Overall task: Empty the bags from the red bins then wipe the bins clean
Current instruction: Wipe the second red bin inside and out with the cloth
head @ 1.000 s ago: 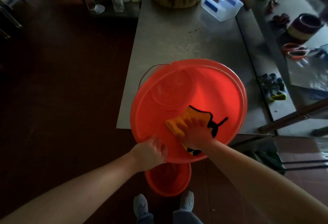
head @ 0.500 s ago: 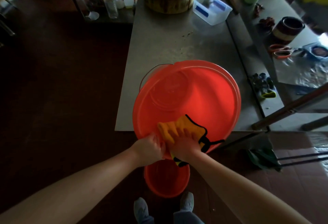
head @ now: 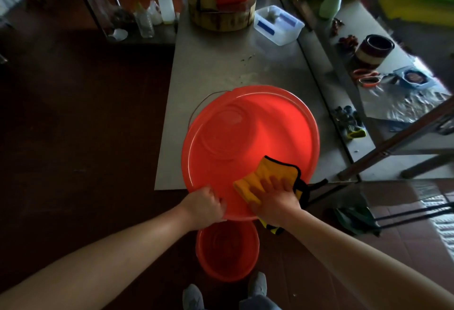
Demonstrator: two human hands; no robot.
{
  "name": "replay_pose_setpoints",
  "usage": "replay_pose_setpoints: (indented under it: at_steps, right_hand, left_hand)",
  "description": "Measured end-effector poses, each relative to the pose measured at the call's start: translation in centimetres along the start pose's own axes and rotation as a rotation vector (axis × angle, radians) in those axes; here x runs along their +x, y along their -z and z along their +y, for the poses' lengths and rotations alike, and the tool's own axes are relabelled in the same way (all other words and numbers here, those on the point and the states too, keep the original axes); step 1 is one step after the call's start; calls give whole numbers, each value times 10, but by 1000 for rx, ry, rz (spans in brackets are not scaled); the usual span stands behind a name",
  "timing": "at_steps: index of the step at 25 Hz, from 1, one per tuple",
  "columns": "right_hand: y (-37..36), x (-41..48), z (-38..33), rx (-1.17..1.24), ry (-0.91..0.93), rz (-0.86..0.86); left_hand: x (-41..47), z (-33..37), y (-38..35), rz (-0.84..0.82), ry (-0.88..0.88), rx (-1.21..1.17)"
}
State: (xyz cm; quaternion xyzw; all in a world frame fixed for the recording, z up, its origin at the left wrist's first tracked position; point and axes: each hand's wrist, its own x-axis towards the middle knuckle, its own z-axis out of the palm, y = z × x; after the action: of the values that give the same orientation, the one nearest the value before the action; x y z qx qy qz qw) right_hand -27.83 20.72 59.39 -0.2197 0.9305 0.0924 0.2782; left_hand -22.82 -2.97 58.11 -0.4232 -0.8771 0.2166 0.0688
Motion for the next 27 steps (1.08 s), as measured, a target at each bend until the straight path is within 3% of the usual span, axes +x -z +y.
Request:
replay_pose_setpoints:
  at_steps: [4,12,15,17,19,23,27]
  right_hand:
    - [0,7,-20,67,31,-6]
    - [-34,123,-29,145,45,51]
    - [-26,154,-31,354,-18,52]
    - [-25,168,-33,335,-47,41]
    - [-22,166,-33,187,-12,-4]
    - [-14,110,-30,122,30,23]
    - [-8,47,-23,98,62,-116]
  left_hand:
    - [-9,-6,-5,-11,-14,-24]
    - [-14,22,-27,-12,-52,49]
    - [-16,23,-27,16,-21,124]
    - [-15,19,-25,31,-7,133]
    - [-12,16,-21,31,-3,104]
    - [-5,9,-18,27,-6,17]
    - [-2,0,-11,42,-49,-27]
